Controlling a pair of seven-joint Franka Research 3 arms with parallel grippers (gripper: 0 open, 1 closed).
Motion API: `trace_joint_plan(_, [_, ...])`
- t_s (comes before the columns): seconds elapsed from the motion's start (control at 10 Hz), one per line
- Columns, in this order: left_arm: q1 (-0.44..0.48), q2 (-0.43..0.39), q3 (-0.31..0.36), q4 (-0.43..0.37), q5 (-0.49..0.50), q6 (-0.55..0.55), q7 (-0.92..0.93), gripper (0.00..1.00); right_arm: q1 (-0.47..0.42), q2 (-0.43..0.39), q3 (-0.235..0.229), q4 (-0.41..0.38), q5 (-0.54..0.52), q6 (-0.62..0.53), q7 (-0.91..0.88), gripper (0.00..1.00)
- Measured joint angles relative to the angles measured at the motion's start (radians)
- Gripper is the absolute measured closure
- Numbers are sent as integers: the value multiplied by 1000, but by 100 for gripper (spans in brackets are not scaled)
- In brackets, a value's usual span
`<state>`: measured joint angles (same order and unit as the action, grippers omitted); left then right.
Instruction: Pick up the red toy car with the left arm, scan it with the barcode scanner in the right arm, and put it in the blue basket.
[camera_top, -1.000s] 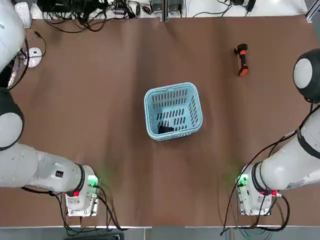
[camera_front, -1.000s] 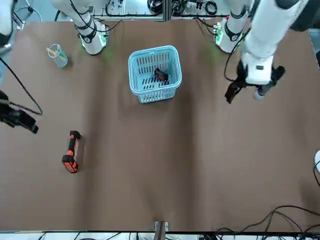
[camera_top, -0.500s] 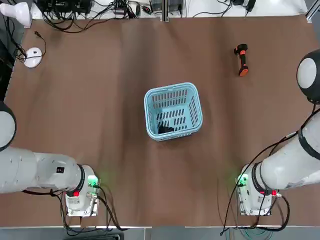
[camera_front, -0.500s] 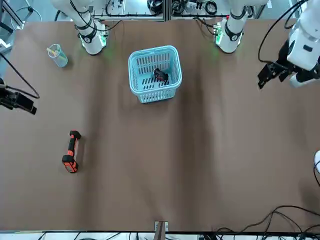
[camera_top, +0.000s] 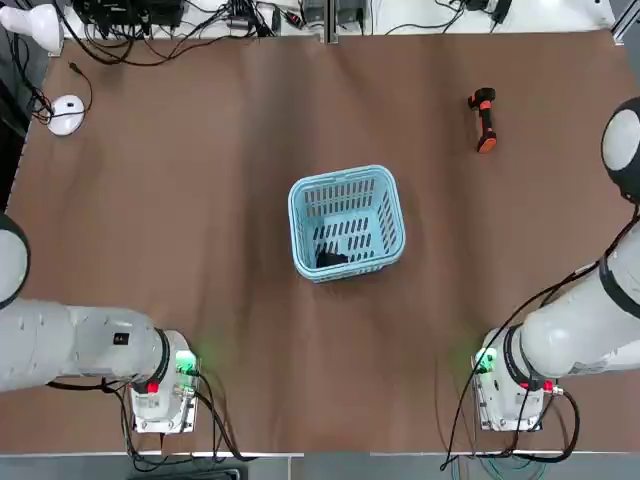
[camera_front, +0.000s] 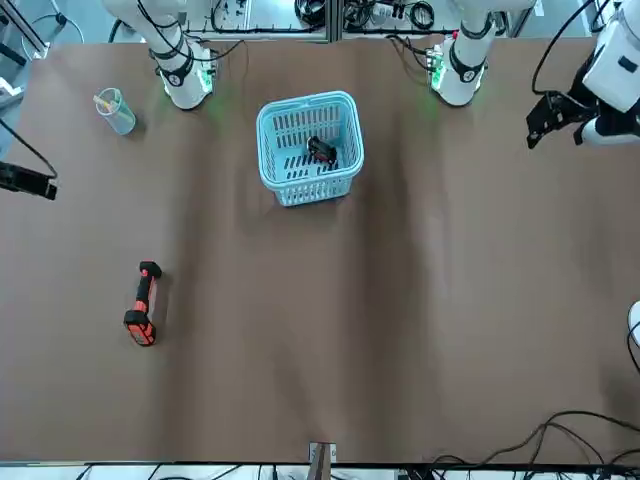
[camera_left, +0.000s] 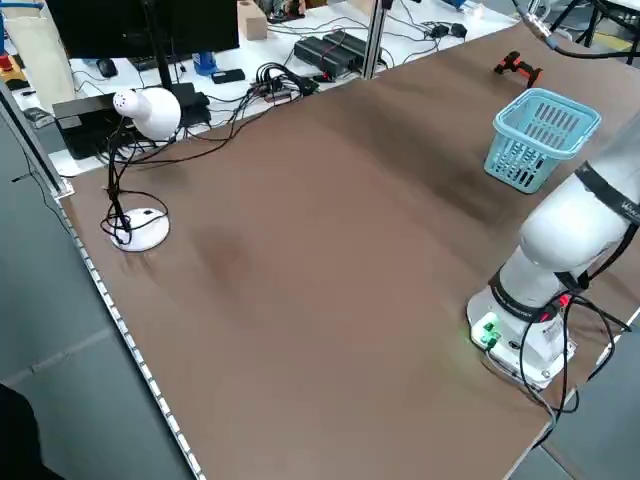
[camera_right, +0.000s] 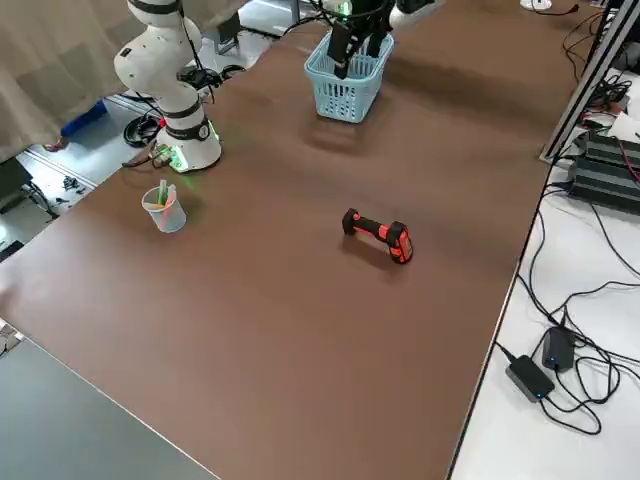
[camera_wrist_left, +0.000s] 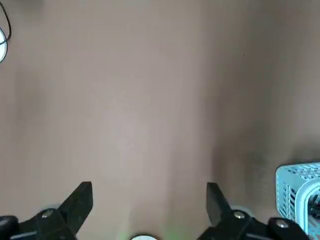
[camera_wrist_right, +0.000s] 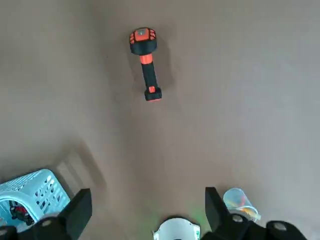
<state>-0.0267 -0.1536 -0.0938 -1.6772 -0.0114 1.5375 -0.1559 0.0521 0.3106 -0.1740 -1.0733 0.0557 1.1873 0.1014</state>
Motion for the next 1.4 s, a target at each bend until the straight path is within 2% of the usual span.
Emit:
trace_joint_plan(0.3, [30, 36, -5, 24, -36, 0, 19, 1, 0, 0, 0, -3, 0, 18, 1, 0])
trace_joint_plan(0.6, [30, 90, -15, 72, -35, 8, 63, 2, -13, -6, -2, -69, 0, 104, 2, 0])
trace_joint_plan(0.7, [31, 95, -15, 79, -28, 22, 75, 2, -35, -6, 18, -90, 0, 133, 2, 0])
trace_joint_plan(0.9, [31, 95, -15, 80, -19, 45, 77, 2, -159, -7, 155, -106, -1, 188, 2, 0])
trace_joint_plan(1.0, [32, 96, -15, 80, -19, 47, 77, 2, -184, -9, 182, -111, -1, 197, 2, 0])
trace_joint_plan(1.4, [34, 96, -15, 80, -19, 48, 77, 2, -188, -19, 198, -117, -1, 205, 3, 0])
